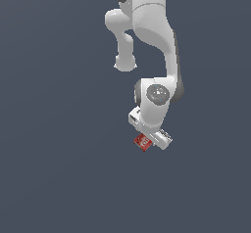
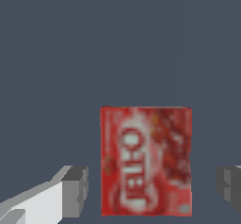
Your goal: Pick up the object and move it to a goal position.
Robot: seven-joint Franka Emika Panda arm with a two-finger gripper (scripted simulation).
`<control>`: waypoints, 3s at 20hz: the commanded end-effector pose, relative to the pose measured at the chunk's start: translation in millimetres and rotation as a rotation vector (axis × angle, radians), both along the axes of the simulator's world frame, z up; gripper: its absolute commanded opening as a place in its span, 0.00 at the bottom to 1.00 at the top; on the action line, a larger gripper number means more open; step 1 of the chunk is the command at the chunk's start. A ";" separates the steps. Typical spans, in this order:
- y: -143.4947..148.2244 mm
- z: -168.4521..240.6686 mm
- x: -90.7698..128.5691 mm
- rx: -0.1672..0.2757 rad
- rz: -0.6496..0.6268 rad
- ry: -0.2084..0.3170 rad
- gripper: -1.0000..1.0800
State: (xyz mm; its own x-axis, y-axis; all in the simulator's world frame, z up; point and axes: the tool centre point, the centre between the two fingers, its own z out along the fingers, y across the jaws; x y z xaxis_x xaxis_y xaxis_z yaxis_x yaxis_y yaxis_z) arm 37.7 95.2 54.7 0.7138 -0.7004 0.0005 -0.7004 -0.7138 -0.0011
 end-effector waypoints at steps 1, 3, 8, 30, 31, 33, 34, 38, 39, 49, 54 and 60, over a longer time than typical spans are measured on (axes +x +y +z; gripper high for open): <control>-0.1 -11.6 -0.8 0.000 -0.001 0.001 0.96; 0.0 -22.9 -1.3 0.000 -0.002 0.001 0.96; -0.1 -38.5 -1.0 0.000 -0.003 0.001 0.96; 1.9 -24.7 -5.2 0.000 -0.003 0.001 0.00; 2.2 -20.8 -6.6 0.000 -0.003 0.001 0.00; 3.2 -11.7 -9.9 0.000 -0.003 0.001 0.00; 3.7 -6.3 -11.8 0.000 -0.003 0.001 0.00; 6.1 19.9 -21.2 0.001 -0.003 0.001 0.00; 6.9 27.8 -24.0 0.001 -0.003 0.001 0.00; 16.2 125.0 -57.3 0.001 -0.003 0.001 0.00; 20.5 174.7 -73.2 0.000 -0.004 0.001 0.00; 25.5 221.6 -87.3 -0.001 -0.004 0.001 0.00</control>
